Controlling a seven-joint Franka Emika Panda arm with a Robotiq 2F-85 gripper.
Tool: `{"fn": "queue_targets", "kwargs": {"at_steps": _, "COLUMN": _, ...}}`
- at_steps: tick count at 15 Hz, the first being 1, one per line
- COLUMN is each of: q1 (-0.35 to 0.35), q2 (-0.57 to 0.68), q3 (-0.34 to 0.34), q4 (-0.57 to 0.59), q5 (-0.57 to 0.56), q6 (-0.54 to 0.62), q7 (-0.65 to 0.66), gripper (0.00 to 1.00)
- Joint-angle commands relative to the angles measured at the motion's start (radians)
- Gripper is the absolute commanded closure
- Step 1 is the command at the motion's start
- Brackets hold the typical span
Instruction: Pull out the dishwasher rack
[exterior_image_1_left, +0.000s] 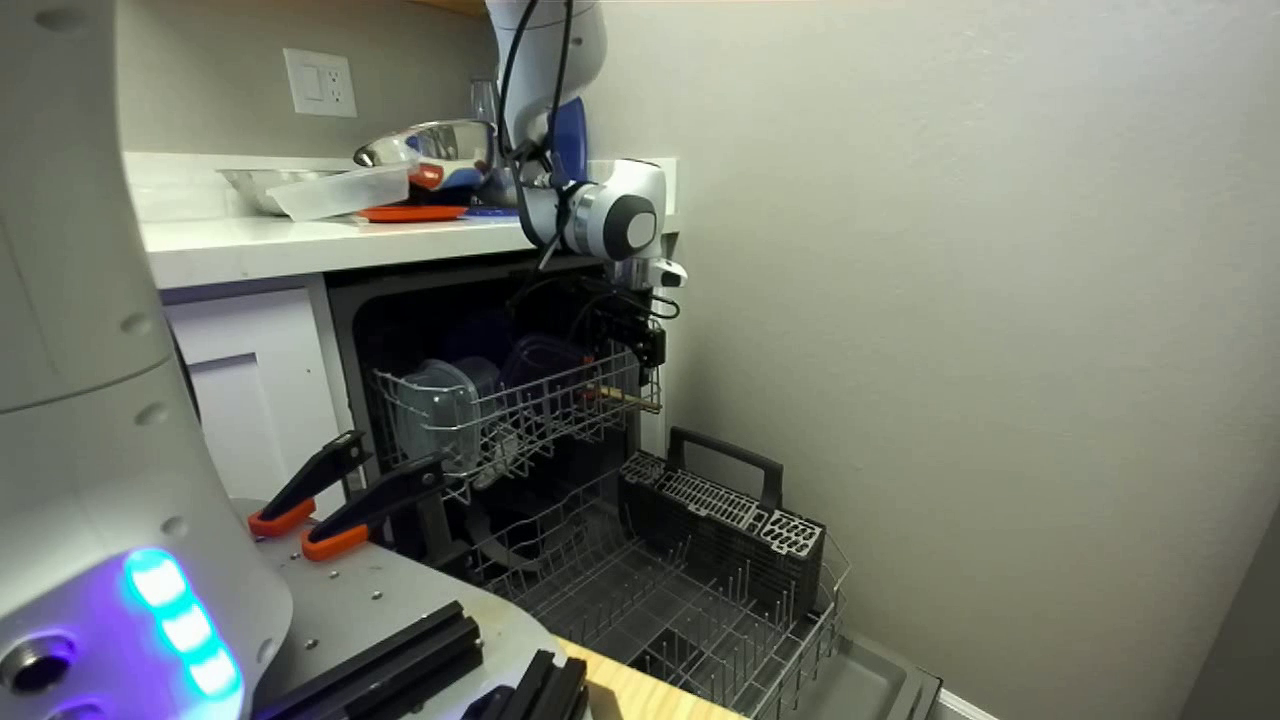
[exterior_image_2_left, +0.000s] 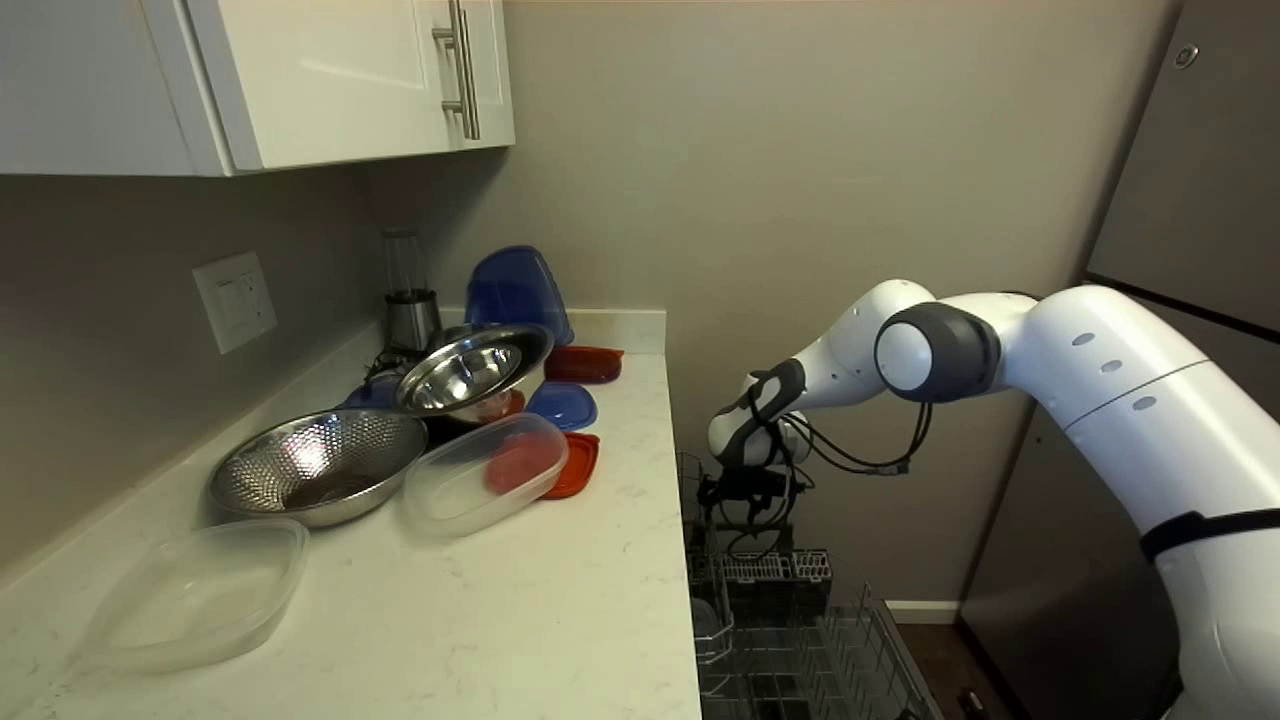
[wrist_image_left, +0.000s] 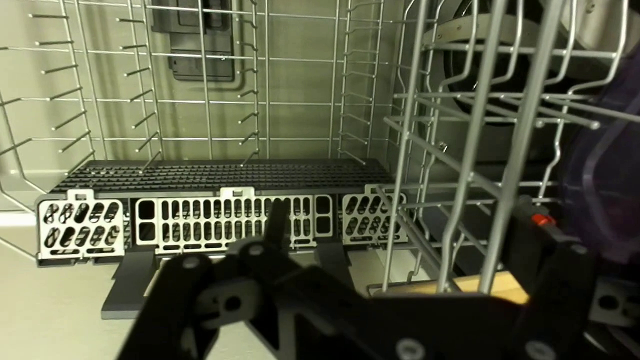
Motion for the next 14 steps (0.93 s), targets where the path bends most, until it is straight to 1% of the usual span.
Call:
{"fn": "queue_targets", "kwargs": {"at_steps": 1, "q1": 0.013, "q2": 0.003, "q3": -0.044, "q4": 0.013, "q5": -0.020, "q6": -0.031, "q7": 0.061, "gripper": 0.00}}
{"fn": "queue_targets", "kwargs": {"at_steps": 5, "q1": -0.002, "q2": 0.021, "q3": -0.053, "q4": 0.026, "q5": -0.014, "q6": -0.053, "q7": 0.068, "gripper": 0.00}}
{"fn": "queue_targets", "kwargs": {"at_steps": 8, "q1": -0.027, "q2": 0.066, "q3": -0.048, "q4": 0.058, "q5": -0.008, "q6": -0.067, "q7": 0.051, "gripper": 0.00}}
{"fn": "queue_targets", "kwargs": {"at_steps": 11, "q1": -0.042, "q2": 0.111, "q3": -0.069, "q4": 0.085, "q5": -0.012, "q6": -0.069, "q7": 0.059, "gripper": 0.00}}
{"fn": "queue_targets", "kwargs": {"at_steps": 14, "q1": -0.058, "q2": 0.124, "q3": -0.099, "q4": 0.093, "q5": -0.017, "q6": -0.072, "q7": 0.068, "gripper": 0.00}}
